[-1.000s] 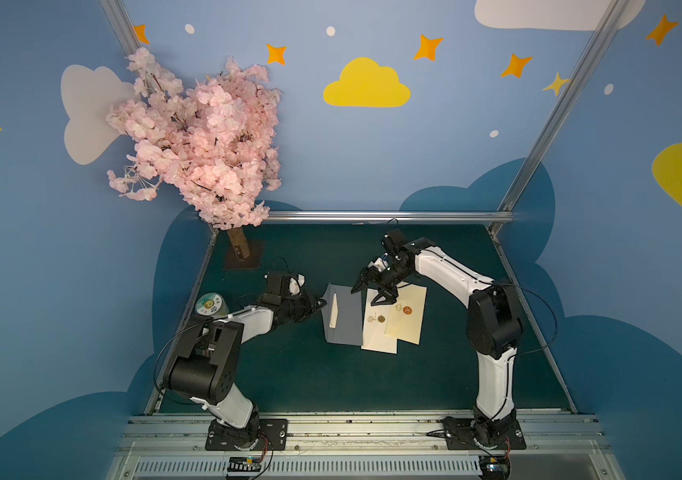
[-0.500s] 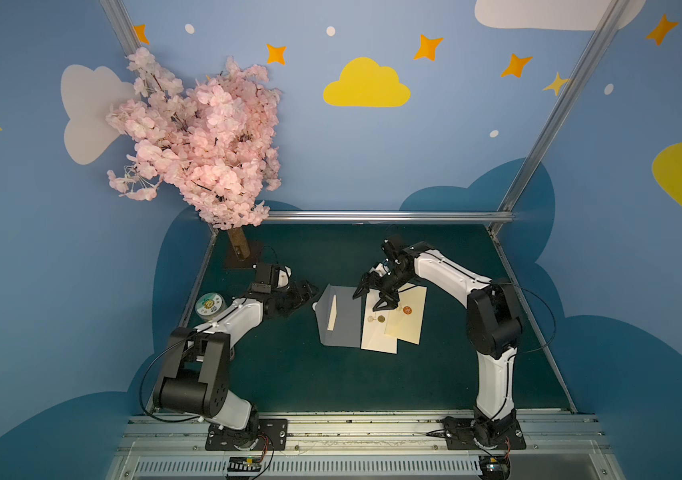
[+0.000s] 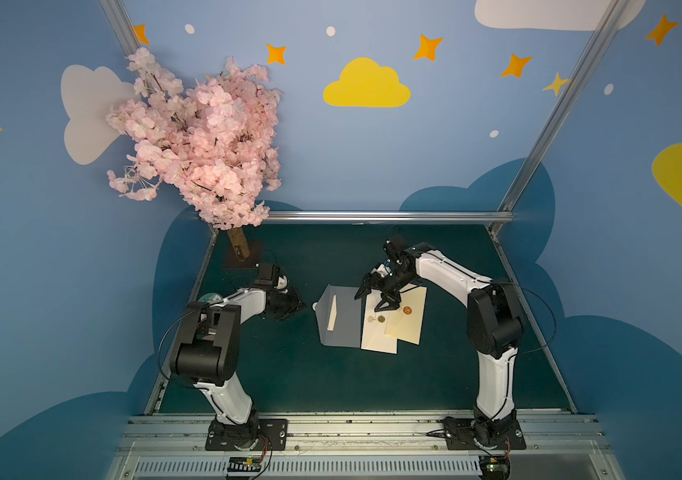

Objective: Fold the letter paper in half and place it into the envelope
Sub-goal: Place the envelope at the center of the board, then fold the envelope flap on the envelope.

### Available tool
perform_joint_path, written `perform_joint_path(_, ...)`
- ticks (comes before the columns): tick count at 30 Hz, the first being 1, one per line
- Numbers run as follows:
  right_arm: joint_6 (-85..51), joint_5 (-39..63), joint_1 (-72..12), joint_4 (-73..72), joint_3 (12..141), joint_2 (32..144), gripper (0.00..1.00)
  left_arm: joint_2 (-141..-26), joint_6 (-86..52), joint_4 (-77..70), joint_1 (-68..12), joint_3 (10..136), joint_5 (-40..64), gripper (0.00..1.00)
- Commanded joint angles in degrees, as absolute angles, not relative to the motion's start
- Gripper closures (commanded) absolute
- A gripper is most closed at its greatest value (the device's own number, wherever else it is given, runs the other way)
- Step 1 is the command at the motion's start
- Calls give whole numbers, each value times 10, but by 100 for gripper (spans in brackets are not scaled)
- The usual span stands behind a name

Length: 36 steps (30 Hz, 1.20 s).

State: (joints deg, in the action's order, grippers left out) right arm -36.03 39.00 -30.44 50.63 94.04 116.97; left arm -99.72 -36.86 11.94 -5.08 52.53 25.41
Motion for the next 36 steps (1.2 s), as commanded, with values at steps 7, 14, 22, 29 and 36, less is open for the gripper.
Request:
perform_joint_path(7, -352, 396, -293, 506, 930, 1144, 15, -1008, -383, 104, -112, 549, 287, 97)
perform_joint_path(14, -352, 398, -292, 502, 925, 1143, 15, -1000, -389, 113, -152, 573, 282, 97)
perform_joint_path(22, -356, 403, -290, 498, 921, 1143, 15, -1018, -391, 124, -191, 610, 279, 97)
perform_joint_path(29, -353, 401, -290, 499, 926, 1148, 15, -1062, -394, 118, -206, 624, 285, 97)
perform_joint_path(36, -344, 400, -293, 508, 948, 1170, 26, -1110, -392, 110, -214, 630, 293, 97)
